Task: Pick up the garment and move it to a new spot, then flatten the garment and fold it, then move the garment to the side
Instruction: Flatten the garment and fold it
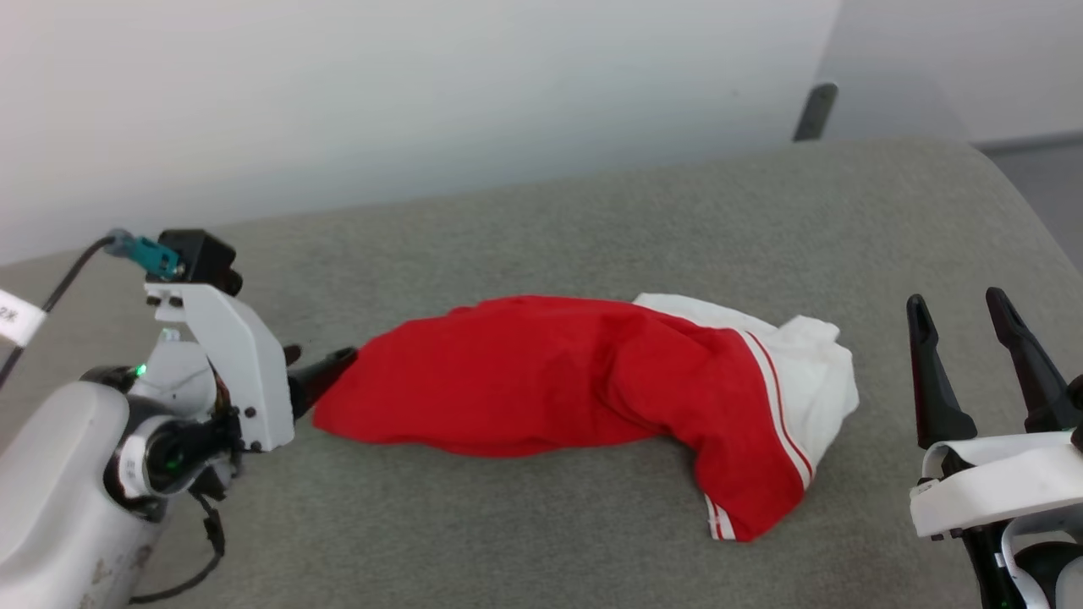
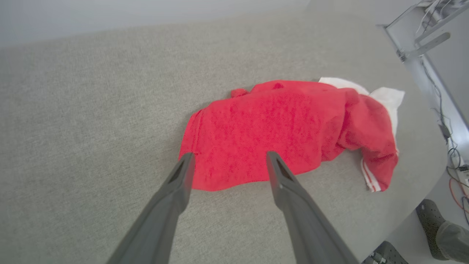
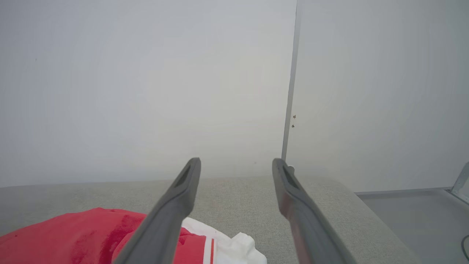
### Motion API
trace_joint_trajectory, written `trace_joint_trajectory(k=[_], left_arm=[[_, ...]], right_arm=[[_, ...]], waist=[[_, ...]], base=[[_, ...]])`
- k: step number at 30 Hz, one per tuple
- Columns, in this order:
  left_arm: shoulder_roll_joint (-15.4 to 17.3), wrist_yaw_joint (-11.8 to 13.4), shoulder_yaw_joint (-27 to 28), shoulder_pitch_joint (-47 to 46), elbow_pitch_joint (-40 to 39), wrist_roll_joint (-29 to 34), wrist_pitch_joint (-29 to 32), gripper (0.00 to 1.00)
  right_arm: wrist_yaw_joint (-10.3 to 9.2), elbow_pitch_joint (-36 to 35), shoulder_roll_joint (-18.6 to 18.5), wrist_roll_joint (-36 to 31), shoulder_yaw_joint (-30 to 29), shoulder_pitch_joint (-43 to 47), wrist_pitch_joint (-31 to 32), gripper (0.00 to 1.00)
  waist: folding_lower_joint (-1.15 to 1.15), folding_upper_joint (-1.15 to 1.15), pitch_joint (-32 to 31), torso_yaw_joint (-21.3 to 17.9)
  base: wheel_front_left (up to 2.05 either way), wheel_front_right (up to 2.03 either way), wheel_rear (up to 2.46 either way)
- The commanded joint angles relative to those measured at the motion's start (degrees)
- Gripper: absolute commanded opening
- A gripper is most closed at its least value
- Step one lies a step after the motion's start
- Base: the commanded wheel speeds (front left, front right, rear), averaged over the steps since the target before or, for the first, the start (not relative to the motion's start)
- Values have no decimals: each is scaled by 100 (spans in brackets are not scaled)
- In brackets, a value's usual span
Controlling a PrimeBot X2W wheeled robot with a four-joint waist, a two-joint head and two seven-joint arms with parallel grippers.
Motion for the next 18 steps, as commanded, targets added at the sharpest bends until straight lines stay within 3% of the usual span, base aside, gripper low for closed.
trace_joint_trajectory(k=[1,9,18], left_arm=[[27,8,-32,-103,153,14,97,100],[93,33,-310,-427,1220,229,503,100],[-368,189,-351,-470,2169,-75,784,100]], right_arm=[[-5,-16,45,-18,-13,81,-49,100],[-5,83,123,133,69,-58,-143,100],[-5,256,132,238,63,-263,-274,100]], waist=[[0,0,345,-332],[0,0,848,-643],[0,0,1105,-700]], base=[[0,0,0],[0,0,0],[0,0,0]])
